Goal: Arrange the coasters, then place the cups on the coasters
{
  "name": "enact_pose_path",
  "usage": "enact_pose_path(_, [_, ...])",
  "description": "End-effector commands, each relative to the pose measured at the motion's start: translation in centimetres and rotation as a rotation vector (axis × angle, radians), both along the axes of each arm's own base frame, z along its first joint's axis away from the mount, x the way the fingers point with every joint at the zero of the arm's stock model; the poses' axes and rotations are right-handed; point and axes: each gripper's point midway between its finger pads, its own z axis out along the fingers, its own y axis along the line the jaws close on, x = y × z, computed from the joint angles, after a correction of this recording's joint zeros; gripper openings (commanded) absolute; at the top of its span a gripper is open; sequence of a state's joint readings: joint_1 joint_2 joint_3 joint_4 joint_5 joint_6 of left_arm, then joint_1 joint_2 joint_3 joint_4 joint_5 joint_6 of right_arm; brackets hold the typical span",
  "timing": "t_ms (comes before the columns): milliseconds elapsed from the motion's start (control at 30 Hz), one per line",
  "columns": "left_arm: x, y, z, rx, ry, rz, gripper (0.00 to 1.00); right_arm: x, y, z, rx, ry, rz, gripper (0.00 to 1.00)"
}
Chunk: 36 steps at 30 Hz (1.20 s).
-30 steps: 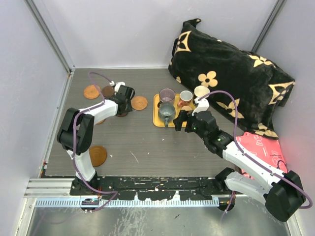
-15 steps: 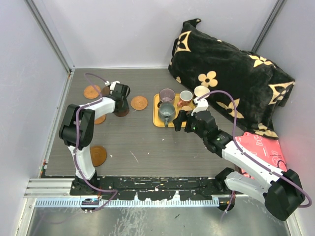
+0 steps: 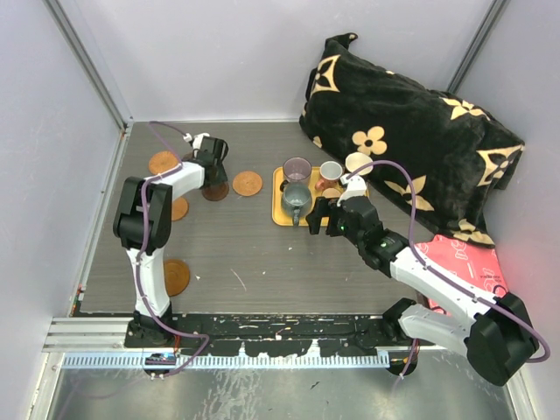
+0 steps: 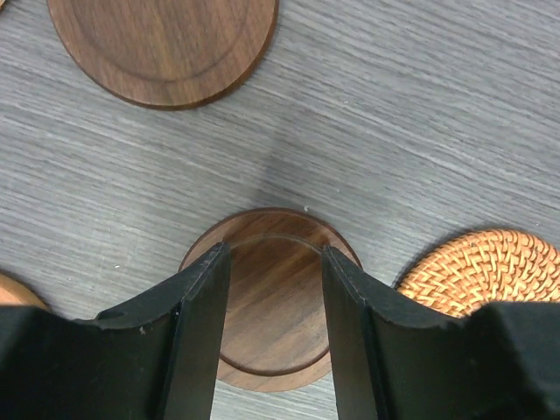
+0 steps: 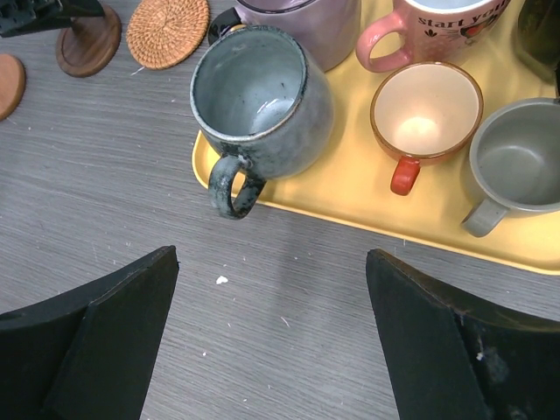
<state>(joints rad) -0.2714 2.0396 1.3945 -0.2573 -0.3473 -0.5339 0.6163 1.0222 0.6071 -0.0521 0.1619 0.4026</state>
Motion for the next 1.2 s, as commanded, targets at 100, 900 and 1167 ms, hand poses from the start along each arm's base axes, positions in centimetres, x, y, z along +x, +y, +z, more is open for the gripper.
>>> enact_pose_path(100, [1.1,0.4,-1.2,0.001,0.032,0.001,0.47,1.2,1.0,2.6,0.040,-0.073,0.006,0.93])
enact_pose_path(900, [2.2,1.5,-0.2,-0.046,0.014,0.018,0.47,1.5,1.4,2.1,0.046,-0.064,0.012,0.93])
enact_pose_path(1167, [2.7,1.1,3.1,-0.072,-0.062,0.015,0.49,1.3,1.4,2.2,0.054,-0.067,0.012,0.93])
